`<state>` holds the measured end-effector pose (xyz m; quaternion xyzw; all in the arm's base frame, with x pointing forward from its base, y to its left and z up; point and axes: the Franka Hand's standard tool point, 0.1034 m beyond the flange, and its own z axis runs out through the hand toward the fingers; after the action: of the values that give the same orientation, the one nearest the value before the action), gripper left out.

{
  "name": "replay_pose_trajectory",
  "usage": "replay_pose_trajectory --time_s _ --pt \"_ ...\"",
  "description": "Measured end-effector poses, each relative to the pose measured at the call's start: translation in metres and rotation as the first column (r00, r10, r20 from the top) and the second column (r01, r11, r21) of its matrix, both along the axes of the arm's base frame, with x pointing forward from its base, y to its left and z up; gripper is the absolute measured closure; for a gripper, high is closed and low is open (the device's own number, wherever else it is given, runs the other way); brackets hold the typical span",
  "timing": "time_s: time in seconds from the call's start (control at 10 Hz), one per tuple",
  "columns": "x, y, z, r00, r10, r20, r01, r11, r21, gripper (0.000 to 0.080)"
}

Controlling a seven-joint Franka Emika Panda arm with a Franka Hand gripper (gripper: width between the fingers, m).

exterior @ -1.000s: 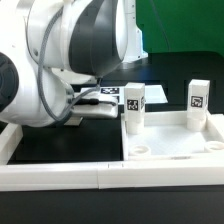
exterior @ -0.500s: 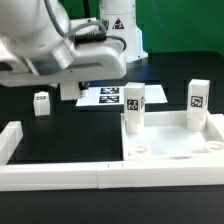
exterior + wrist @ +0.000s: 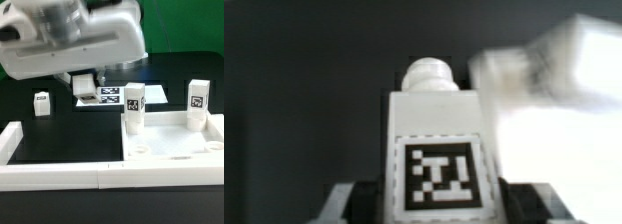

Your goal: Assemble square table

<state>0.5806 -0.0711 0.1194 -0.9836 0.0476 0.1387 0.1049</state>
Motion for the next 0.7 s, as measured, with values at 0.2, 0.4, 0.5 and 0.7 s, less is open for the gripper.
replay_pose_trajectory --time_s 0.2,0.4,0.5,0.7 --pt "0.009 0.002 0.006 0.985 -0.002 0.174 0.011 0.999 -0.050 0.0515" --pt "0.013 -0.007 0.004 0.949 -0.016 0.314 0.050 0.994 -0.102 0.0515" --pt "0.014 -0.006 0.005 0.928 -0.016 0.371 0.066 0.991 -0.120 0.0515" --pt "0.043 0.043 0.023 0.858 -0.017 0.513 0.096 0.987 -0.128 0.0515"
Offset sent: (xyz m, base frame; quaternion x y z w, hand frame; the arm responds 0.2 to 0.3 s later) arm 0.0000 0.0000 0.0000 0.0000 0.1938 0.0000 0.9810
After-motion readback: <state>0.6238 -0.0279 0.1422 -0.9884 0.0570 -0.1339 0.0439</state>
